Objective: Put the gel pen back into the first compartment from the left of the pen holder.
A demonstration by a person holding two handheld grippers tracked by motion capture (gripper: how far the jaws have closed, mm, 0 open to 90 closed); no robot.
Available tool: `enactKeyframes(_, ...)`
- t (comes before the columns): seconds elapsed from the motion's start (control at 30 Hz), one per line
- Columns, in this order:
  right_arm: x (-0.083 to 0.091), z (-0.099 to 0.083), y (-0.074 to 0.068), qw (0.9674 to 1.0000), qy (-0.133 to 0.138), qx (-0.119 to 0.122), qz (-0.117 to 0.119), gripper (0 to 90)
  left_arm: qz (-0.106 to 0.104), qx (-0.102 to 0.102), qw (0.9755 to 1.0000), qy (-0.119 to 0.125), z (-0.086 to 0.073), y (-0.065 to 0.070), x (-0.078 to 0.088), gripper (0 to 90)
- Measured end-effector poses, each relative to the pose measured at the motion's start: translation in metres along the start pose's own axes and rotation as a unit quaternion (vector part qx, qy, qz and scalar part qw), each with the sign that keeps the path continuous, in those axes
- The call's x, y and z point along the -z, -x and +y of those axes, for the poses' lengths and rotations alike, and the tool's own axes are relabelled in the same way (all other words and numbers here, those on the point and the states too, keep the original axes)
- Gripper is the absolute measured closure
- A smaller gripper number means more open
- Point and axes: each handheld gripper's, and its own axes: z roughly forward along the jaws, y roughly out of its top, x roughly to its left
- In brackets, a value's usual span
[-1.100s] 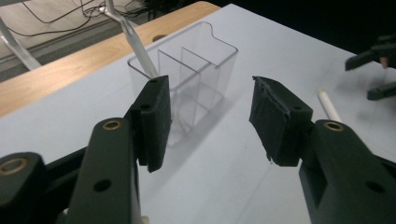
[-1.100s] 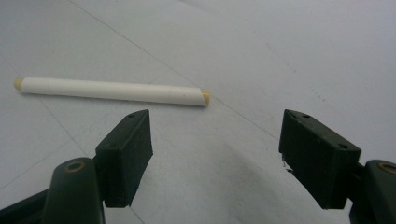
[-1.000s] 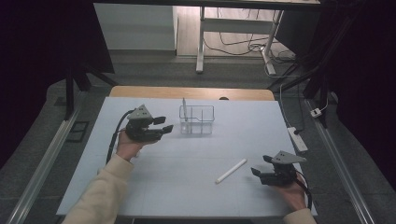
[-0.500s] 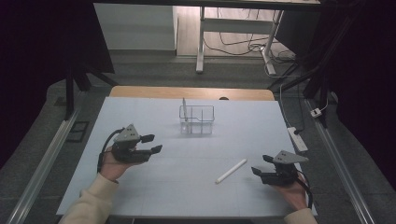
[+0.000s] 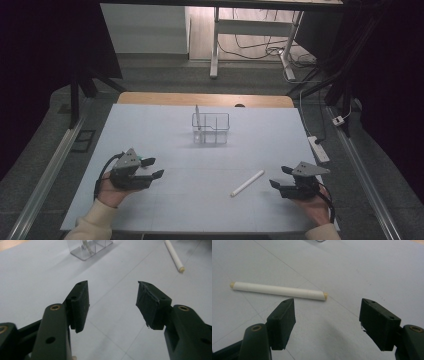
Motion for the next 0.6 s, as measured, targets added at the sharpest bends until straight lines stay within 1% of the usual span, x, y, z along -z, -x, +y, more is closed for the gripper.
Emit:
enactKeyframes(0.1,0.0,0.0,0.0,1.0,-0.002,0.004,0.0,28.2,0.004,-0.002,1.0,-0.008,-0.006,-0.001,0.002,42.5)
enactKeyframes(0.2,0.0,0.001,-0.001,0.9998,-0.01,0.014,-0.007,28.2,0.008,0.001,0.9999,-0.015,-0.012,-0.004,0.003,42.0)
enactKeyframes(0.23,0.0,0.001,-0.001,0.9998,-0.008,0.017,-0.004,28.2,0.011,0.001,0.9998,-0.018,-0.013,-0.005,0.002,42.0)
enactKeyframes(0.3,0.0,0.001,-0.001,0.9997,-0.01,0.021,-0.003,28.3,0.008,0.004,0.9998,-0.02,-0.014,-0.007,0.002,41.6)
enactKeyframes(0.47,0.0,0.003,-0.003,0.9992,-0.018,0.036,-0.004,27.8,0.01,0.007,0.9996,-0.024,-0.017,-0.01,0.002,40.3)
enactKeyframes(0.6,-0.001,0.004,-0.003,0.9991,-0.016,0.04,0.003,27.7,0.014,0.013,0.9994,-0.028,-0.018,-0.012,0.001,38.8)
